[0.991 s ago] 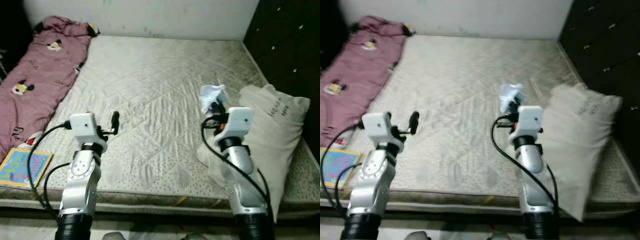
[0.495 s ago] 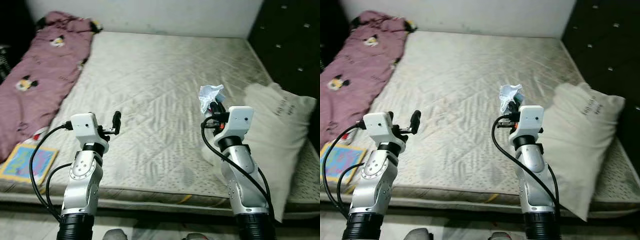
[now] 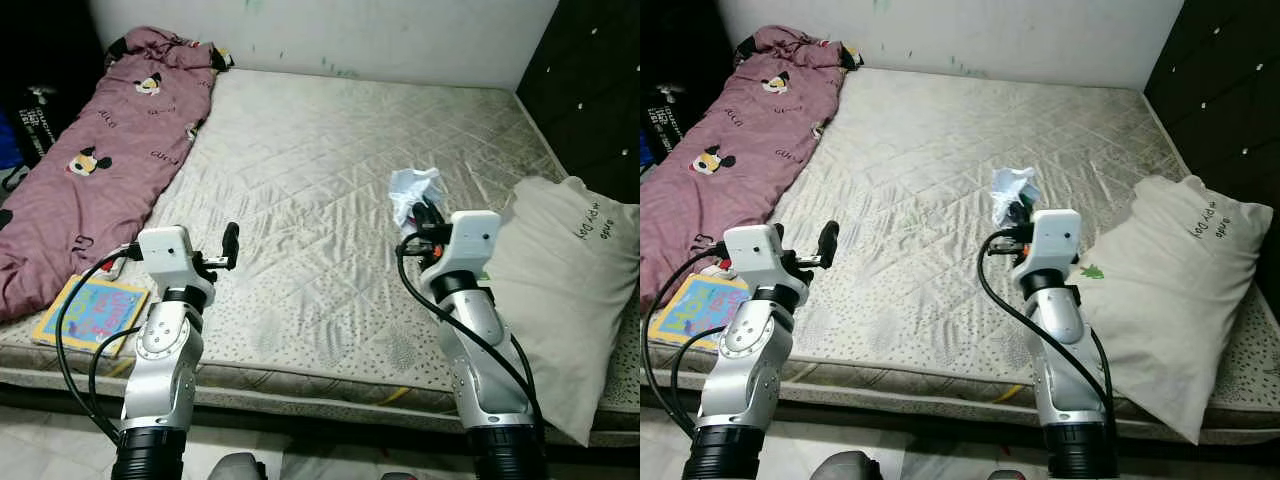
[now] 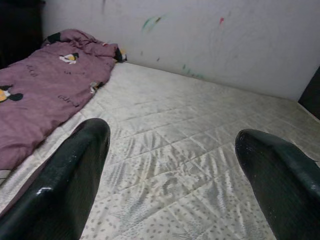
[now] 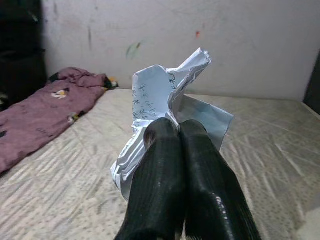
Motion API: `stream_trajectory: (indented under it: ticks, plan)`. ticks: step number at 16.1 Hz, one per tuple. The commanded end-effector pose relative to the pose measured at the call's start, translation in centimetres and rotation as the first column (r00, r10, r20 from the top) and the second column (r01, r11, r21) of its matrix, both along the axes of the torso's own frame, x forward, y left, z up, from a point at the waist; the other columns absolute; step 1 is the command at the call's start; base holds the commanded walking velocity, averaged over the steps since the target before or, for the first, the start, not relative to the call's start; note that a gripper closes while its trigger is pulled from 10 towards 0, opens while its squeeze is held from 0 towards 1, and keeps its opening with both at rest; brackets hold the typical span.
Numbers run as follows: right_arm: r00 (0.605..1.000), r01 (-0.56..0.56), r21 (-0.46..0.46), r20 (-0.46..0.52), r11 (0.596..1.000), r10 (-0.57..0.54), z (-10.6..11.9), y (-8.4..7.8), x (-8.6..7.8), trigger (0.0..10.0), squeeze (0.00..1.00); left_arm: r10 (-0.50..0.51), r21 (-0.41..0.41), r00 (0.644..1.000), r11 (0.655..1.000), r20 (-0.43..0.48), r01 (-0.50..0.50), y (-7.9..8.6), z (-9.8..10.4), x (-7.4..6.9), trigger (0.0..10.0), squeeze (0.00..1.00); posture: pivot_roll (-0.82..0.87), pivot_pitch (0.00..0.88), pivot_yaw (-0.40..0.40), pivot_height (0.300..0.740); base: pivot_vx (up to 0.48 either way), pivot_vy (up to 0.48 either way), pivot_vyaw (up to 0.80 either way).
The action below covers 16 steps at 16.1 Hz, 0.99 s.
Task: Clean up the room
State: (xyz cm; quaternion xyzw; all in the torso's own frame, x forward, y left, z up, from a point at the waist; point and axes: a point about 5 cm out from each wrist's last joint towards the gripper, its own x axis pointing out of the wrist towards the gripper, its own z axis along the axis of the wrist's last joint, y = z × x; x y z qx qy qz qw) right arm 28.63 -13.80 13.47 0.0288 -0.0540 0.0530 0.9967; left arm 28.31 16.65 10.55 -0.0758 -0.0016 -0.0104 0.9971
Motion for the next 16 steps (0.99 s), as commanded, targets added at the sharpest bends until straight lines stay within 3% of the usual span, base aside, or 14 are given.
stream_trajectory:
  ticks: [1, 12, 16]
  plan:
    - [1.0, -0.006, 0.005, 0.013, 1.0, 0.006, 0.43, 0.03, 0.18, 10.0, 0.0, -0.002, 0.008, 1.0, 1.0, 0.004, 0.002, 0.03, 0.25, 0.22, 10.0, 0.0, -0.02, 0.0, -0.008, 0.74, 0.0, 0.48, 0.0]
    - [1.0, -0.017, 0.006, 0.003, 1.0, 0.017, 0.33, 0.19, 0.48, 10.0, 0.0, -0.01, 0.005, 1.0, 1.0, 0.013, 0.01, -0.28, 0.4, 0.42, 10.0, 0.0, -0.02, 0.0, -0.009, 0.74, 0.0, 0.476, 0.0]
    - [1.0, -0.021, 0.0, -0.001, 1.0, 0.021, 0.29, 0.25, 0.55, 10.0, 0.0, -0.016, 0.0, 1.0, 1.0, 0.017, 0.016, -0.41, 0.47, 0.47, 10.0, 0.0, -0.03, 0.0, -0.008, 0.74, 0.0, 0.0, 0.0]
